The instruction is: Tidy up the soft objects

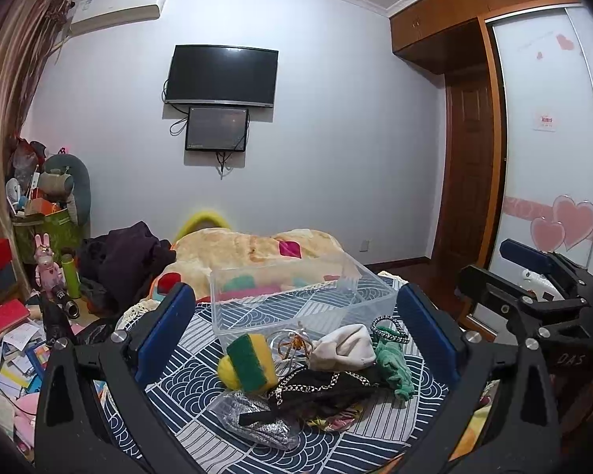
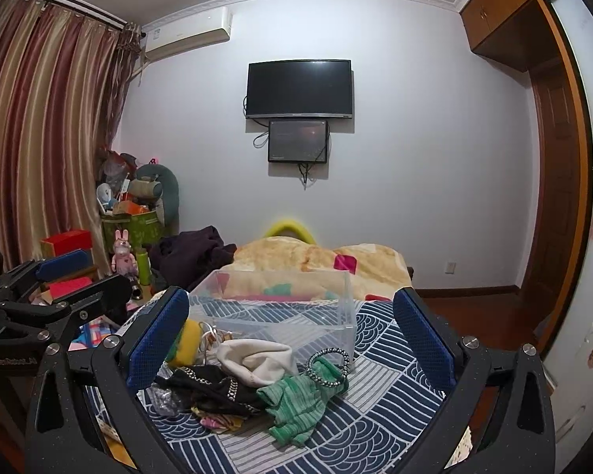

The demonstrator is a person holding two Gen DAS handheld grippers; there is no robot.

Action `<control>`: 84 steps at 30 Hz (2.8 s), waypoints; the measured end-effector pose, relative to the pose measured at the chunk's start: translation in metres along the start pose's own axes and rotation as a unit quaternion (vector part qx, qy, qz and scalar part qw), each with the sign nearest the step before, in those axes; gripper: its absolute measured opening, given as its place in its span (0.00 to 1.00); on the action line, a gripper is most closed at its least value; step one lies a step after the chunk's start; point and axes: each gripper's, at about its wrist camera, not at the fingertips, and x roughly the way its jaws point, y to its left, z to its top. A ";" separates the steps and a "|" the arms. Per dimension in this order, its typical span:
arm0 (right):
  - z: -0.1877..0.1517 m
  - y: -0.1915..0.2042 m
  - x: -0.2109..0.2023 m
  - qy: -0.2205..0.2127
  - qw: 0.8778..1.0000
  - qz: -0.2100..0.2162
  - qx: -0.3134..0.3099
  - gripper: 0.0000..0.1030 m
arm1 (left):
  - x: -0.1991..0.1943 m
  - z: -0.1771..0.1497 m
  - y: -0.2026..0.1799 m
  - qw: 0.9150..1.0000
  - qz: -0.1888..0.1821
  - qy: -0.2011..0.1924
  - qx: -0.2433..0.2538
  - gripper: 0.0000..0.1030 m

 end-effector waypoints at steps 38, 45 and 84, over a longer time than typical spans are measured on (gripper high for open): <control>0.000 0.001 -0.001 -0.002 1.000 0.004 0.000 1.00 | 0.000 0.002 0.001 1.000 0.000 -0.004 0.001 1.00; 0.000 0.001 -0.002 -0.003 1.000 0.005 0.001 1.00 | 0.000 0.002 0.000 1.000 0.000 -0.004 0.001 1.00; -0.080 -0.061 0.091 0.209 0.969 0.055 0.117 0.38 | 0.128 -0.086 0.056 0.981 0.002 0.177 -0.078 0.47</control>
